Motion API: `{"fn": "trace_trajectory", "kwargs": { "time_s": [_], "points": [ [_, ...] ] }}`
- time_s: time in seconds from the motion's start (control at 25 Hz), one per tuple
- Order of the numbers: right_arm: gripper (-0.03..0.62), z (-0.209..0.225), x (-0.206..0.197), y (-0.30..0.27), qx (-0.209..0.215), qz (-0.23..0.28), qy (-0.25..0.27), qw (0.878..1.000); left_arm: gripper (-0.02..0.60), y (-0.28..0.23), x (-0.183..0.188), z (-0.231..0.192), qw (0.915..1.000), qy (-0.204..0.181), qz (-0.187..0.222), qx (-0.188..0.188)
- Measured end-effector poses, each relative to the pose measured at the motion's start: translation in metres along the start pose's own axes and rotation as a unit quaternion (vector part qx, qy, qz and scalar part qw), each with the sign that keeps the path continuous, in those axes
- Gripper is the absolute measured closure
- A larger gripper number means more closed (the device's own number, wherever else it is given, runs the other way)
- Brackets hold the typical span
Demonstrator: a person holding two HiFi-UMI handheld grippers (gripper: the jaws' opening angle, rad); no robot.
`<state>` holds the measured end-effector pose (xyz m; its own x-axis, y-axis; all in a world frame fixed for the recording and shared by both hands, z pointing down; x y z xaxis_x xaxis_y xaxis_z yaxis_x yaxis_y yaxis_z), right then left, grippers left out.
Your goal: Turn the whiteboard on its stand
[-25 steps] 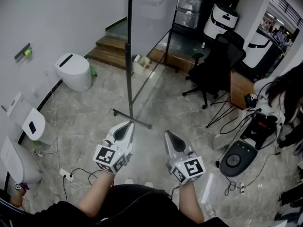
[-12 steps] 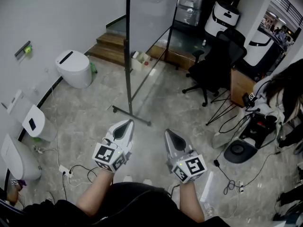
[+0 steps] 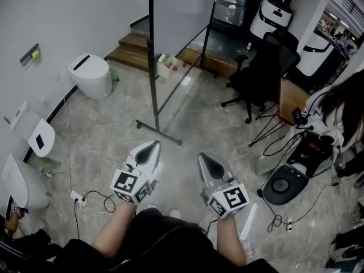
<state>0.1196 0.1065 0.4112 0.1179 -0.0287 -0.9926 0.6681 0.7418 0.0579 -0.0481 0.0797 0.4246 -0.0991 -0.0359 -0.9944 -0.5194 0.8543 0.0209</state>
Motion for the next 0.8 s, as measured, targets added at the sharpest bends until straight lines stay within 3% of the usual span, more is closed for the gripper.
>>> {"fn": "trace_trajectory", "kwargs": {
  "time_s": [0.48, 0.8],
  "points": [
    [0.585, 0.019, -0.010, 0.017, 0.011, -0.008, -0.010, 1.000, 0.580, 0.005, -0.003, 0.002, 0.9990, -0.005, 0.001, 0.045],
    [0.585, 0.027, -0.009, -0.003, 0.009, -0.007, -0.013, 1.000, 0.580, -0.005, -0.002, -0.017, 0.9988, 0.000, 0.003, 0.049]
  ]
}}
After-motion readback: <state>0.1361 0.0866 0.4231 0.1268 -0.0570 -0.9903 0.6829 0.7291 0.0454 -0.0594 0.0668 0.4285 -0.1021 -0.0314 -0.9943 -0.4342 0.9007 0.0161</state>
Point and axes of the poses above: the fingertips, and each gripper's own axes: y backward along the fingers, z to its right, x out of its top, the point moved 3 cm from there along y, backward along the fingers, and after that the axes turned 1 degree about z, right-handed, at the moved point
